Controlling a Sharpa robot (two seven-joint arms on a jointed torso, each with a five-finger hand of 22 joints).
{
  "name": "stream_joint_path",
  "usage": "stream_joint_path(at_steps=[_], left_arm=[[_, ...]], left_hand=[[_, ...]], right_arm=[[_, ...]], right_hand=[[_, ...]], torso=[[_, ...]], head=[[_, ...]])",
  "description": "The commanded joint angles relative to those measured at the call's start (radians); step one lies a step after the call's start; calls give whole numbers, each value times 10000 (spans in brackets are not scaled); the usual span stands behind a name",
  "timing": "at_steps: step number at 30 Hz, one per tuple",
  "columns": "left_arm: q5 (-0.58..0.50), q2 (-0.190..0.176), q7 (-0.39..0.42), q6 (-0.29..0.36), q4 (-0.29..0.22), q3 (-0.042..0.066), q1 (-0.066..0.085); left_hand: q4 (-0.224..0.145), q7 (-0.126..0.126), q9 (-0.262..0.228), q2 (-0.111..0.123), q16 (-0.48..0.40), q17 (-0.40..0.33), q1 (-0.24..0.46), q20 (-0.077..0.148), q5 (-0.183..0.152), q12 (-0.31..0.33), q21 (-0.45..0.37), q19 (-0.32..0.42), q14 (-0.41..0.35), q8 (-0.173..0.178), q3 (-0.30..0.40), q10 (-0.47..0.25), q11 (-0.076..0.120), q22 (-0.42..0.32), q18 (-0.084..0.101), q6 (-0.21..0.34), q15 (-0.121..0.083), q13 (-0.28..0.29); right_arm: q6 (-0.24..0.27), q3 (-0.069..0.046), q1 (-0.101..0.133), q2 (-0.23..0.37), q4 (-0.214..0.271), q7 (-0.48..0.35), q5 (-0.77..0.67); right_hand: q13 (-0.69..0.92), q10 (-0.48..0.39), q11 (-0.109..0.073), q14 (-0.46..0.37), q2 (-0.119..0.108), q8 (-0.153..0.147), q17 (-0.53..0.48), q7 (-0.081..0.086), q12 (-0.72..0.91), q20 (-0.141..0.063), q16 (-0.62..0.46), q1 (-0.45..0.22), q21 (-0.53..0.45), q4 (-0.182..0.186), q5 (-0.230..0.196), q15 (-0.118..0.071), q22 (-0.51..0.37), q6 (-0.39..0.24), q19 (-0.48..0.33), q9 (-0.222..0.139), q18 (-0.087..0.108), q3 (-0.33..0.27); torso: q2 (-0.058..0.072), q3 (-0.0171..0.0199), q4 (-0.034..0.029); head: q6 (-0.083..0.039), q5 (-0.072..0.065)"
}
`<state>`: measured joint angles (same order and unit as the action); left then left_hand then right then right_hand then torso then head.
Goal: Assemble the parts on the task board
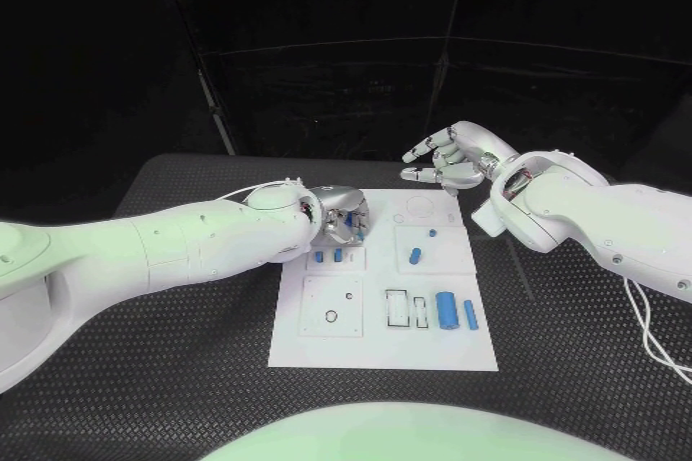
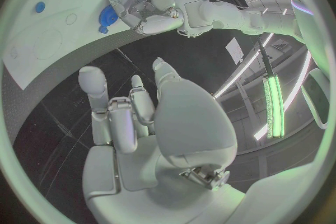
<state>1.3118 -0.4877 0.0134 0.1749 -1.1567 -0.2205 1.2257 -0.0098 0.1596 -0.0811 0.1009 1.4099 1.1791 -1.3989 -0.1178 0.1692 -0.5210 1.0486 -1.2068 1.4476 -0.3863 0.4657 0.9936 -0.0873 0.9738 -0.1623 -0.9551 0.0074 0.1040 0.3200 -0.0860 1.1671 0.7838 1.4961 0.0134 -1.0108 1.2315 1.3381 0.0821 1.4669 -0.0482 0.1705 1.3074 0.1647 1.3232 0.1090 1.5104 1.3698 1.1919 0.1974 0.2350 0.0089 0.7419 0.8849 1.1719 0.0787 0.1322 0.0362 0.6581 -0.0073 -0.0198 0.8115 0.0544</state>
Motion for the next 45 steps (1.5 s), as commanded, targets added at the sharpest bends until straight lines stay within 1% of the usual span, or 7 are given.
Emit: stream_joint_path(at_steps=[1,22,23,26,28,37,45], left_arm=[[-308,-90,408,416,-132,15,13],[-562,-1117,335,920,-1226,301,56],[-569,-1172,333,948,-1274,305,56],[-605,-1378,329,1030,-1442,317,58],[-618,-1537,319,1071,-1563,322,58],[-637,-2099,205,1139,-2003,330,60],[-638,-2225,79,1072,-2016,327,61]], left_hand=[[-32,-6,18,99,73,18,26,22,34,73,77,-89,91,89,47,118,13,66,198,-90,22,-24],[-43,-64,45,280,93,15,275,47,175,328,252,-225,150,306,110,377,60,300,234,-302,-20,-109],[-61,-62,49,286,87,2,263,52,216,351,260,-231,150,331,150,390,59,313,236,-308,-24,-115],[-89,-30,76,464,37,-91,396,64,1138,513,296,-240,129,502,407,459,47,382,248,-358,-12,-154],[-86,-36,78,537,36,-90,482,63,1386,565,320,-249,136,566,525,504,38,422,252,-399,-19,-158],[-112,-57,66,646,52,-66,596,76,1551,637,399,-294,168,657,778,606,62,533,264,-507,-38,-148],[-129,-57,65,682,42,-89,607,79,1555,652,406,-296,164,677,815,615,62,546,265,-516,-41,-146]], right_arm=[[-38,-5,15,-2,5,-98,18],[-38,-4,5,19,-27,-112,18],[-38,-4,4,21,-27,-112,18],[-36,-4,2,30,-29,-113,18],[-35,-4,0,36,-31,-114,18],[-36,-4,-19,49,-41,-113,18],[-15,-4,-30,40,-51,-121,18]], right_hand=[[6,13,-46,685,103,60,1073,-4,0,2,-67,-18,-51,24,54,-70,-8,42,-50,1,126,-40],[8,14,-47,684,106,64,1065,-5,1,1,-70,-16,-47,25,58,-71,0,46,-45,2,125,-40],[8,14,-47,684,106,64,1065,-5,1,1,-70,-16,-47,25,58,-71,0,46,-45,2,125,-40],[8,14,-47,684,106,64,1065,-5,1,1,-70,-16,-47,25,58,-71,0,46,-45,2,125,-40],[8,14,-47,684,106,64,1065,-5,1,1,-70,-16,-47,25,58,-71,0,46,-45,2,125,-40],[8,14,-47,684,106,64,1065,-5,1,1,-70,-16,-47,25,58,-71,0,46,-45,2,125,-40],[3,10,-51,684,108,79,1064,-9,-1,-1,-72,-10,-51,32,78,-74,-6,56,-45,3,126,-52]], torso=[[-4,0,2],[1,-2,3],[1,-1,3],[5,-9,4],[5,-9,1],[-1,-16,-11],[8,1,22]], head=[[-12,11],[-78,67],[-76,65],[-75,63],[-71,63],[-45,79],[-83,132]])
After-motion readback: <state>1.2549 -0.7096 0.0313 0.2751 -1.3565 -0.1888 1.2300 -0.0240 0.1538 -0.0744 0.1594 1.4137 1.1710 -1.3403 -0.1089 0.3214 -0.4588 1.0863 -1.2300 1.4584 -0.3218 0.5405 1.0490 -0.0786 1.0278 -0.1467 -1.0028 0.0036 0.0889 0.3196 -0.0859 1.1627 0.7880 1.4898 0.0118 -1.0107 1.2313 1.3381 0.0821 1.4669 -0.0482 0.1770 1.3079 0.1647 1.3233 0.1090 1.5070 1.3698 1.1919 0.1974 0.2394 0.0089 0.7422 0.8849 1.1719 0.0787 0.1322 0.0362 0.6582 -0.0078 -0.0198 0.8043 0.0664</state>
